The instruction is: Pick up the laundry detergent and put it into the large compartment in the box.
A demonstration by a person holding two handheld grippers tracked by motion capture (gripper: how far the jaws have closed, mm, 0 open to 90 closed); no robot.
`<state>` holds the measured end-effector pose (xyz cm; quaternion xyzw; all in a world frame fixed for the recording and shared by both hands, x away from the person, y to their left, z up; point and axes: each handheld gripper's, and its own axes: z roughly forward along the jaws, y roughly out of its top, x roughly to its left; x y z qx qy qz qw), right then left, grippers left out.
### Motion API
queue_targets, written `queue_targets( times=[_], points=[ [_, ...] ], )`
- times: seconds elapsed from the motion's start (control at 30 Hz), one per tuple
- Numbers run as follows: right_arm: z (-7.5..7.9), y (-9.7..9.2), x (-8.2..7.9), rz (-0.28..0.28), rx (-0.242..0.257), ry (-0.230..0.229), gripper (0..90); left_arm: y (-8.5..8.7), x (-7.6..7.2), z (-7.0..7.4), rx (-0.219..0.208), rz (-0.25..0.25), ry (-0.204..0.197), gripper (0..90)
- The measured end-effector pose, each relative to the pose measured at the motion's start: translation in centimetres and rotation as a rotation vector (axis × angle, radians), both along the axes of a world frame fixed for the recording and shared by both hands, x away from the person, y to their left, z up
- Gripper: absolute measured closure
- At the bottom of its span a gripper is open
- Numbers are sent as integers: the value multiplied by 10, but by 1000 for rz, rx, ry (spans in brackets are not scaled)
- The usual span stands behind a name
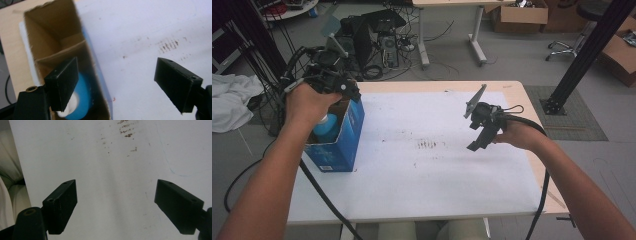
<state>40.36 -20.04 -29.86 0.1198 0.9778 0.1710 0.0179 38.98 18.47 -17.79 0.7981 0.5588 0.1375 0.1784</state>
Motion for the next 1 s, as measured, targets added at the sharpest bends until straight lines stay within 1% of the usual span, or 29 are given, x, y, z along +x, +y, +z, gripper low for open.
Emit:
queue_targets(
  times=[0.23, 0.5, 0.63, 0.77, 0.9, 1.0],
  points=[
    [-1, 2, -1, 7, -4, 2, 181, -21, 2, -3, 15, -103, 7, 192],
    [-3, 2, -1, 6, -10, 6, 180, -48, 3, -10, 32, -200, 15, 190],
    [-3, 3, -2, 5, -9, 7, 180, -61, 6, -16, 41, -242, 27, 191],
    [-3, 3, -2, 2, -11, 7, 180, -71, 8, -21, 42, -267, 34, 191],
    [-3, 4, -2, 2, -11, 8, 179, -78, 9, -26, 44, -299, 42, 190],
    [-3, 4, -2, 2, -11, 8, 179, -81, 10, -27, 46, -319, 39, 190]
  ],
)
